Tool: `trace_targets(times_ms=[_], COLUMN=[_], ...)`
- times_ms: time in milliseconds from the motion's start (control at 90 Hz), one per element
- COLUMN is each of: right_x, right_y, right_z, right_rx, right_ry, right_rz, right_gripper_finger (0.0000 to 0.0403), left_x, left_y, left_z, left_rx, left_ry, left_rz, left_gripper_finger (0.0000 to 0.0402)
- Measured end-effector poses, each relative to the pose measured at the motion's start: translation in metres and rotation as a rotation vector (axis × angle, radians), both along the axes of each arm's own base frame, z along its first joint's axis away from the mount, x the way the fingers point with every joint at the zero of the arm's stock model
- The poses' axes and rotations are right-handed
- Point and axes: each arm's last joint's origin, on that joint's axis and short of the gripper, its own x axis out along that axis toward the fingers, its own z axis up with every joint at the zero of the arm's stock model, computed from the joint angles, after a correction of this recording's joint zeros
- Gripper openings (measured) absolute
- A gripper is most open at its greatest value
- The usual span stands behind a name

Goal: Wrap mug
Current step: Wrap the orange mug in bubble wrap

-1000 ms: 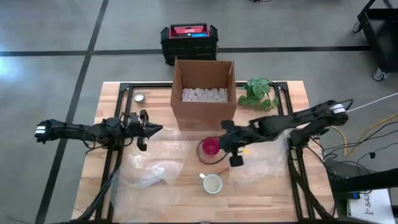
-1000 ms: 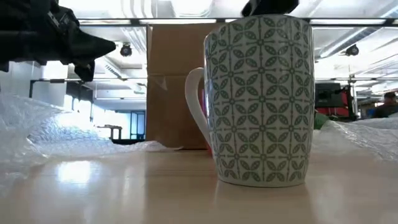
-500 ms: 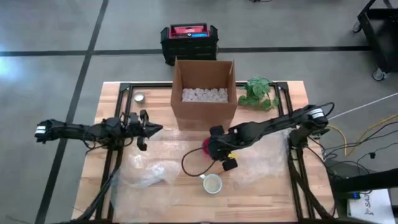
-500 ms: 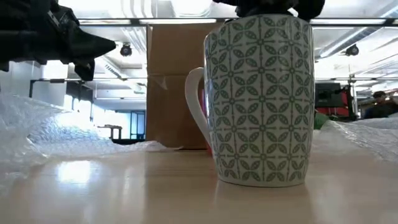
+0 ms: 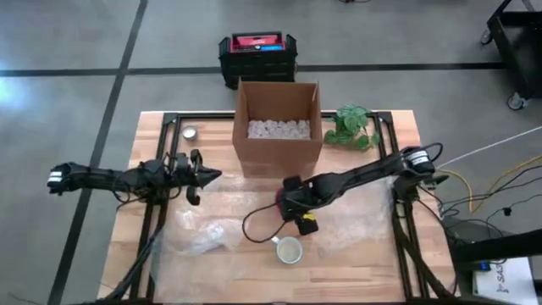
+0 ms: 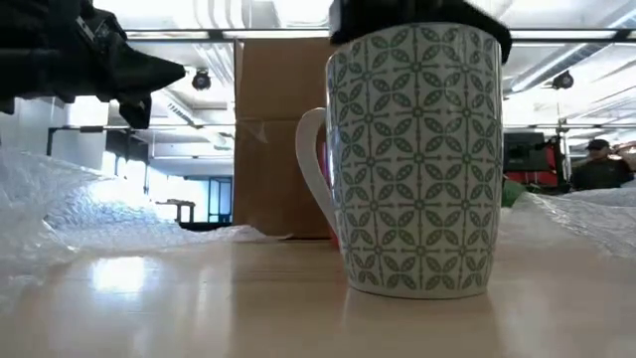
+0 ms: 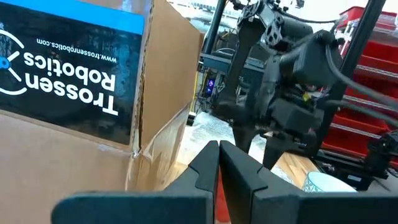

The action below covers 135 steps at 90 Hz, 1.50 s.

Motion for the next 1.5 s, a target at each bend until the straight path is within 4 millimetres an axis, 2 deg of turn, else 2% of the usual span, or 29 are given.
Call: trace_targets(times_ms=[111,300,456,600,733,900,1211,1333,1500], right_x=[0.002,0.002,0.003,-0.005,-0.029,-0.067,-0.137,-0.163,-0.187], right_y=[0.0,-0.002,-0.002,0.0,0.001,-0.003,-0.028,-0.036,-0.043], right_z=[-0.011,-0.012,0.012,0.048,0.086,0.125,0.199,0.219,0.234], right_rx=[-0.023,-0.096,-0.097,-0.071,-0.037,0.01,0.1,0.14,0.156], right_ry=[0.022,0.026,-0.047,-0.149,-0.214,-0.228,-0.528,-0.637,-0.736], right_rz=[-0.009,0.015,0.004,-0.02,-0.059,-0.141,-0.418,-0.532,-0.614], right_gripper_finger=[0.0143,0.0018,0.0008,0.0004,0.0002,0.0001,0.0001,0.0001,0.0], left_x=[0.0,0.0,0.001,0.001,0.001,0.001,0.001,0.001,0.001], left_y=[0.0,0.0,0.0,0.0,0.0,0.0,0.0,0.0,0.0], left_z=[0.0,0.0,-0.001,-0.001,-0.002,-0.001,-0.001,0.0,0.003], left_rx=[0.0,0.0,0.0,0.0,0.0,-0.001,-0.001,-0.001,0.0], left_ry=[0.0,0.0,0.007,0.013,0.014,0.012,0.009,0.0,-0.03], left_rz=[0.0,0.0,0.0,0.0,0.0,0.001,0.001,0.001,0.001], left_gripper_finger=[0.0,0.0,0.0,0.0,0.0,0.0,0.0,0.0,0.0])
